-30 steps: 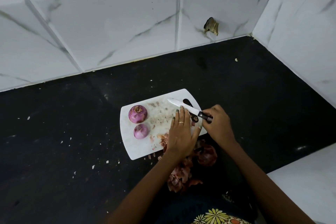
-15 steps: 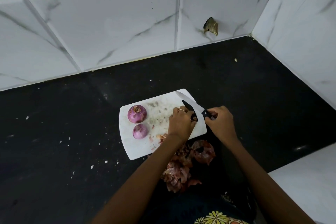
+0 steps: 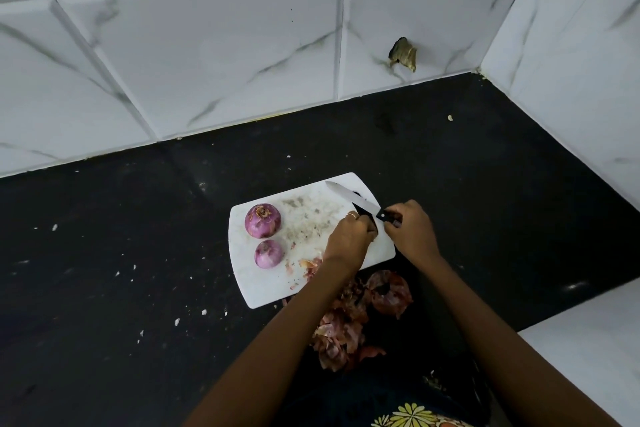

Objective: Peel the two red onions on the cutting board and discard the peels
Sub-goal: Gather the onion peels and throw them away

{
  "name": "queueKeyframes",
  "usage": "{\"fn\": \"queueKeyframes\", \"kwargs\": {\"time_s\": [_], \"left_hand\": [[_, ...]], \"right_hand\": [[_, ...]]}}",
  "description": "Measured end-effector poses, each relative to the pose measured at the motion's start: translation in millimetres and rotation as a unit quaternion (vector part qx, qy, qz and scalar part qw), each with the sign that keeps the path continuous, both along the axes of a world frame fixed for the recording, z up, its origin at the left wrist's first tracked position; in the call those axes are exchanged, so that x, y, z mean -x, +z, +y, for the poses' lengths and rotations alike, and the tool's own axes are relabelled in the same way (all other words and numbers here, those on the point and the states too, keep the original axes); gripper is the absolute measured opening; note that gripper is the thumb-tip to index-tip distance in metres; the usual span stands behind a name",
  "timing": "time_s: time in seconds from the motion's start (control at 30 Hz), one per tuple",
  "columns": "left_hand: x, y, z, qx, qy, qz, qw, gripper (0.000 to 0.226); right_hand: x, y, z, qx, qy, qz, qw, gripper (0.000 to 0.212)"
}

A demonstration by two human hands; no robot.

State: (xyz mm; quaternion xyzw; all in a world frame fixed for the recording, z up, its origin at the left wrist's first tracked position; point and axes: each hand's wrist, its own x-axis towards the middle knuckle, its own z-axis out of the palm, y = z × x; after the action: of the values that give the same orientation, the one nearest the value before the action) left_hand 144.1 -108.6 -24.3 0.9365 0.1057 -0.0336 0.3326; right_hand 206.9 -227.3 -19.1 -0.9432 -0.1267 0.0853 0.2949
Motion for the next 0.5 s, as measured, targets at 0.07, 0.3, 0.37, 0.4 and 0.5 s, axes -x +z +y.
{"fn": "queueKeyframes", "kwargs": {"time_s": [0.07,0.3,0.37,0.4,0.5], "left_hand": [[7.1,-4.2,5.2,0.03,-0.007,-0.03,0.999,0.015],[44.7,-11.2,30.5,0.018,0.046,-0.073,0.996,0.028],[53.7,-13.3,35.7,0.048,0.076,-0.089,0.992,0.041],[57.1,-14.9,37.5,0.058,0.084,-0.092,0.991,0.049],[64.2,-13.7,36.6,0.092,0.098,-0.081,0.988,0.058]], "right_hand": [[-0.7,1.3,2.7,0.05,0.028,-0.013,0.998,0.022],[10.2,4.7,10.3,-0.067,0.005,-0.106,0.992,0.029],[17.1,5.3,17.6,-0.106,0.057,-0.104,0.987,0.032],[21.5,6.7,22.6,-0.107,0.092,-0.082,0.987,0.034],[39.0,6.6,34.1,-0.009,0.229,0.022,0.973,0.043]]}}
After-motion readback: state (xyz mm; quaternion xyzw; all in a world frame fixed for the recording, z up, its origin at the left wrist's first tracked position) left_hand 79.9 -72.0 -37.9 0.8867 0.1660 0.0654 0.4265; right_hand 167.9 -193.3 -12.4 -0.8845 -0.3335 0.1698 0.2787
